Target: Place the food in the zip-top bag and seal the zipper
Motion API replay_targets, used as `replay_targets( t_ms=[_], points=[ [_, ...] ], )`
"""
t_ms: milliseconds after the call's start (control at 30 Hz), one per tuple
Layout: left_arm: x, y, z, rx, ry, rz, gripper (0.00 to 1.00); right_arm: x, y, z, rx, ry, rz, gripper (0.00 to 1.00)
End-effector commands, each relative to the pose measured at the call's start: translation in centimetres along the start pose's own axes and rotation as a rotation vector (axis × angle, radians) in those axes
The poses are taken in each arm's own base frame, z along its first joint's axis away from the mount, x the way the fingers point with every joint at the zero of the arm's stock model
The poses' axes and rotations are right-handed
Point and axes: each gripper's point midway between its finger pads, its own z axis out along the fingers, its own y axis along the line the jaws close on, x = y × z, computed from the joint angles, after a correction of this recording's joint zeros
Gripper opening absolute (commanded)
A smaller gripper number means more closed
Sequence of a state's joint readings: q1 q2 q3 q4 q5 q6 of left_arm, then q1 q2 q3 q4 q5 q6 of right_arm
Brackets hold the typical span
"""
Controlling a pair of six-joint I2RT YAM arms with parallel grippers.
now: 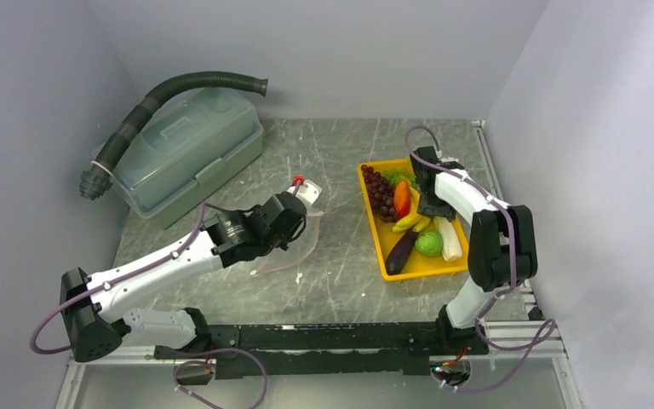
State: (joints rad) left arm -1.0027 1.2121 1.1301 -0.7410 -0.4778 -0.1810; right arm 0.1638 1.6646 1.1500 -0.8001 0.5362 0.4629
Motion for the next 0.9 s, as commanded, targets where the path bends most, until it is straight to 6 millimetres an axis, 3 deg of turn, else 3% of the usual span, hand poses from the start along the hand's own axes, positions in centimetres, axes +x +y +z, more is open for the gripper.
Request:
replay_targets(
  t_ms=[0, 300, 500, 867],
  points=[
    [-0.6, 0.4, -0.1, -0.015, -0.032, -0.022, 0.00, -2.6, 0.2, 0.5, 0.026, -0.071, 0.014, 0.56],
    [-0.4, 0.4, 0.1, -0.023, -0.023, -0.014, 0.00, -2.0, 0.9, 2.7, 0.059, -0.054, -0.016, 0.55],
    [-0.3, 0.5, 0.2, -0.032, -0.018, -0.009, 0.00, -0.7, 1.1, 4.0, 0.073, -0.026, -0.029, 0.64],
    [0.0, 0.5, 0.5, -0.041, -0.003, -0.002, 0.00, 2.1, 2.9, 5.9, 0.013, 0.061, -0.064, 0.61]
  ],
)
